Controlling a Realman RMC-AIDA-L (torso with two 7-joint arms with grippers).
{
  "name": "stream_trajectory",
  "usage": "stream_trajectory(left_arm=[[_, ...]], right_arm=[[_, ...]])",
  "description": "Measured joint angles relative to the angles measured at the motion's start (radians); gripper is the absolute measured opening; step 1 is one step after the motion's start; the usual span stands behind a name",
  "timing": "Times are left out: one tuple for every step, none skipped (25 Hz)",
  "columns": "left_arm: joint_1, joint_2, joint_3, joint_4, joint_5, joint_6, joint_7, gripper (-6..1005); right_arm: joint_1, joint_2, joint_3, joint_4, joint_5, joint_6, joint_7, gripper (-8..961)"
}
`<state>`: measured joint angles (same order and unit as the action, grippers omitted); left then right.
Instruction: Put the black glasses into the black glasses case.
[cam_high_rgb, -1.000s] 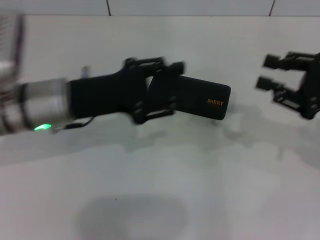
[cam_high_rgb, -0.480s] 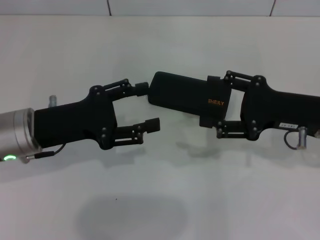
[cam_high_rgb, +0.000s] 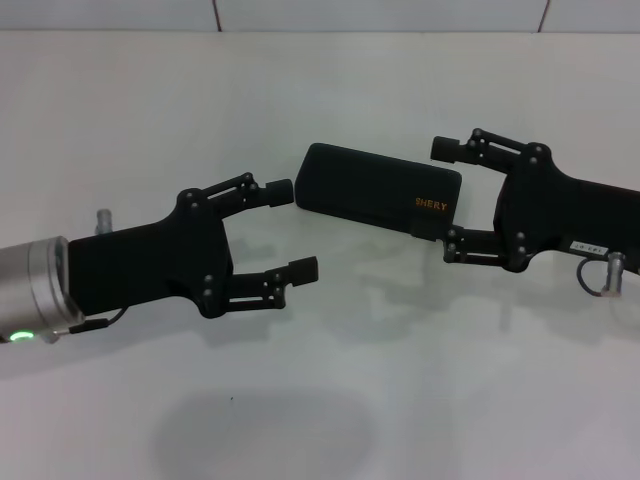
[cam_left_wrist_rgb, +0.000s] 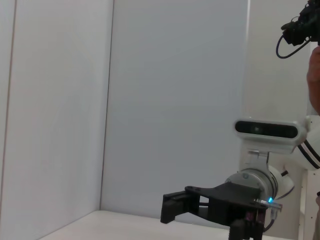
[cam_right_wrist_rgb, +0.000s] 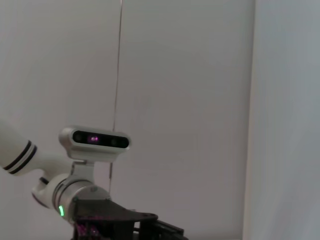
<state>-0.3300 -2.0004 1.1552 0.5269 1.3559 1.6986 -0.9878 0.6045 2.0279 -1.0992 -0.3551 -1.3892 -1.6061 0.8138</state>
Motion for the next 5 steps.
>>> stream_trajectory(left_arm=[[0.001, -0.002, -0.001, 0.0, 0.0, 0.0, 0.0, 881], [0.001, -0.002, -0.001, 0.0, 0.0, 0.0, 0.0, 880], [0.001, -0.003, -0.001, 0.0, -0.001, 0.001, 0.0, 880], [0.001, -0.004, -0.002, -0.001, -0.002, 0.001, 0.0, 880], [0.0, -0.004, -0.002, -0.001, -0.002, 0.001, 0.0, 880]], right_arm=[[-0.002, 0.0, 0.002, 0.001, 0.003, 0.002, -0.004, 808], [-0.003, 0.0, 0.004, 0.001, 0.007, 0.006, -0.007, 808], [-0.003, 0.0, 0.004, 0.001, 0.011, 0.011, -0.009, 808], [-0.002, 0.0, 0.003, 0.001, 0.015, 0.014, -0.01, 808], [-0.002, 0.0, 0.001, 0.002, 0.018, 0.017, -0.011, 808]])
